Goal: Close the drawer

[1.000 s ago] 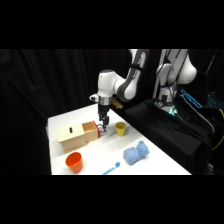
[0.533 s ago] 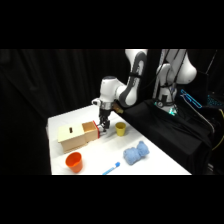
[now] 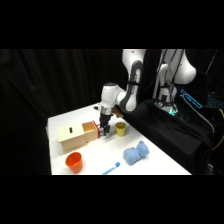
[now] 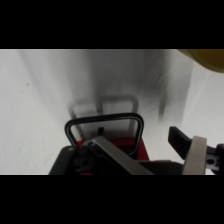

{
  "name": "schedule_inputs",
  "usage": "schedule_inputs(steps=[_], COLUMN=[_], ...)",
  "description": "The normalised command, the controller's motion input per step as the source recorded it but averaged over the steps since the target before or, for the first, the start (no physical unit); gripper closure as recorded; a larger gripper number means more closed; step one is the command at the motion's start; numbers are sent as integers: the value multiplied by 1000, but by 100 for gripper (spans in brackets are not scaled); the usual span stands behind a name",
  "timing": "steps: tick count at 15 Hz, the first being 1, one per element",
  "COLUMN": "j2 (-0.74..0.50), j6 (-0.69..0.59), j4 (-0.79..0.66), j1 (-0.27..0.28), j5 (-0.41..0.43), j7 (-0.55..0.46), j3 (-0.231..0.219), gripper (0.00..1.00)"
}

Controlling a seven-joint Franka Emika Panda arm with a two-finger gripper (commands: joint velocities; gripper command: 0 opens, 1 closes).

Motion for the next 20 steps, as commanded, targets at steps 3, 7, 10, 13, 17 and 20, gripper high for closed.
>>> schedule_inputs(steps=[3, 7, 10, 13, 17, 20], j2=[205, 78, -2, -19, 40, 149], j6=[157, 7, -232, -452, -423, -282], j4=[204, 171, 226, 316, 394, 433], j1=[-75, 48, 165, 123, 54, 51], j5=[-5, -38, -93, -139, -122, -100], j7=[55, 68, 70, 34, -2, 0], j3=[77, -48, -192, -164, -56, -30], gripper=[0, 0, 0, 0, 0, 0])
